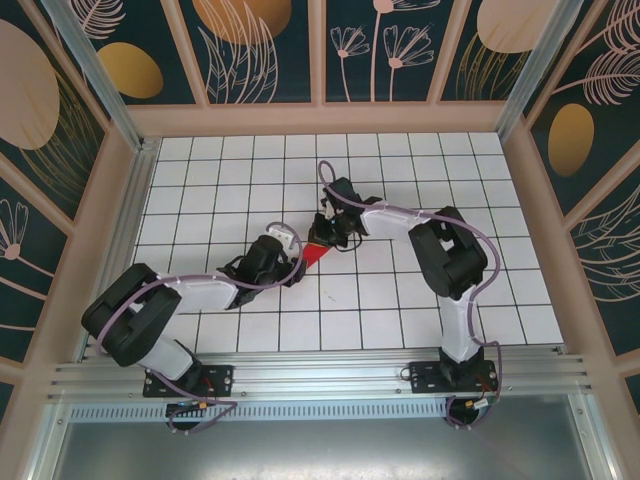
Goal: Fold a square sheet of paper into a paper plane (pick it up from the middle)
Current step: Fold the wing for the fifth time at the center of the table.
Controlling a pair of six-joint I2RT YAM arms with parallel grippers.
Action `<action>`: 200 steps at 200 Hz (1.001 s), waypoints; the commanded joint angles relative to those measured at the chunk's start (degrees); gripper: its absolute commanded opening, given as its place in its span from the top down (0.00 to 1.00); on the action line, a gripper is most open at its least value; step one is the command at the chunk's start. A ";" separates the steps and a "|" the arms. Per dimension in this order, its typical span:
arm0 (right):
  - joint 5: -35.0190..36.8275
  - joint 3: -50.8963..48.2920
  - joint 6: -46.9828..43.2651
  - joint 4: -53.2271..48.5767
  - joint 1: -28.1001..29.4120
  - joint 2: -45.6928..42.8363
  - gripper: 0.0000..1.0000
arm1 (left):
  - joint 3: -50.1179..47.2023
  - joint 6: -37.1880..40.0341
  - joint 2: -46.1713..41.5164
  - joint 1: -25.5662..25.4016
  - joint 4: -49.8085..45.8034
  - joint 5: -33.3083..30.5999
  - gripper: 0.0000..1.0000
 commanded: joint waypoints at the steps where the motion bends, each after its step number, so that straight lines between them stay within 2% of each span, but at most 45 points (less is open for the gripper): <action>1: -2.76 -2.81 -4.54 6.42 -1.04 -4.04 0.97 | -2.47 -10.56 -3.09 0.18 2.76 3.98 0.38; 48: -7.02 -8.93 -5.66 13.94 -2.67 -6.86 0.97 | -4.54 -25.80 -2.63 2.20 9.39 11.47 0.38; 93: -7.79 -10.39 -4.41 15.72 -3.75 -6.79 0.97 | -7.92 -35.92 0.21 3.93 21.89 20.09 0.52; 142: -6.25 -8.67 -3.39 13.75 -3.75 -5.45 0.97 | -8.26 -36.59 2.88 3.84 23.41 20.80 0.56; 200: -5.59 -8.26 -3.13 13.34 -3.84 -4.96 0.97 | -7.61 -34.47 4.54 3.86 18.85 16.76 0.58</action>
